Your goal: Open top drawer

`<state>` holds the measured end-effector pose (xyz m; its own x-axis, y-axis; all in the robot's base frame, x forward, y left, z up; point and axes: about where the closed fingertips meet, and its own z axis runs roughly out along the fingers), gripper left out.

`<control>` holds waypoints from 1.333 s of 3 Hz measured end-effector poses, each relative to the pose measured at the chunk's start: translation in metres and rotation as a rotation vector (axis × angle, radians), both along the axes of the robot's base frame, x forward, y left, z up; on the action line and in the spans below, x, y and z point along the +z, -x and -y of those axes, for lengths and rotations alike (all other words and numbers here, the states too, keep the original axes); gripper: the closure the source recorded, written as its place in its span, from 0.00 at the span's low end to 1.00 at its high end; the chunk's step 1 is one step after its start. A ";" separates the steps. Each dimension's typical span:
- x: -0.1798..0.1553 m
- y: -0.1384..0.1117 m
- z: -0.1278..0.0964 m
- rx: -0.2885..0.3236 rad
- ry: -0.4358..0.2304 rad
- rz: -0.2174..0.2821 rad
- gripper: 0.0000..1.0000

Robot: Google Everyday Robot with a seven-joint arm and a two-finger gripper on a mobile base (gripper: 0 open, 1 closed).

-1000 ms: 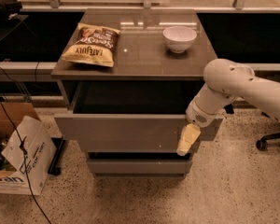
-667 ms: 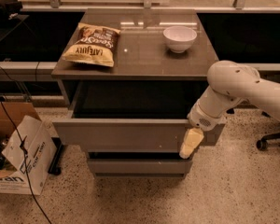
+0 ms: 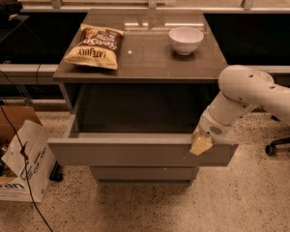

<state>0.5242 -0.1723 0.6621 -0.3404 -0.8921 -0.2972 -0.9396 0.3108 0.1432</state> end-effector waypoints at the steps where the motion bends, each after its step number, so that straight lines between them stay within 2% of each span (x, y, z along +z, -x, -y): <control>1: 0.000 0.000 0.000 0.000 0.000 0.000 0.57; 2: -0.001 0.033 0.009 -0.038 -0.026 -0.019 0.34; 3: -0.002 0.043 0.014 -0.051 -0.031 -0.029 0.11; 4: -0.004 0.050 0.010 -0.004 -0.015 -0.051 0.00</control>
Offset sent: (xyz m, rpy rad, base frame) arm -0.1104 -0.0337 0.0014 0.0894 0.0607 -0.1349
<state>0.4742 -0.1821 0.6586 -0.3587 -0.8863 -0.2928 -0.9298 0.3117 0.1957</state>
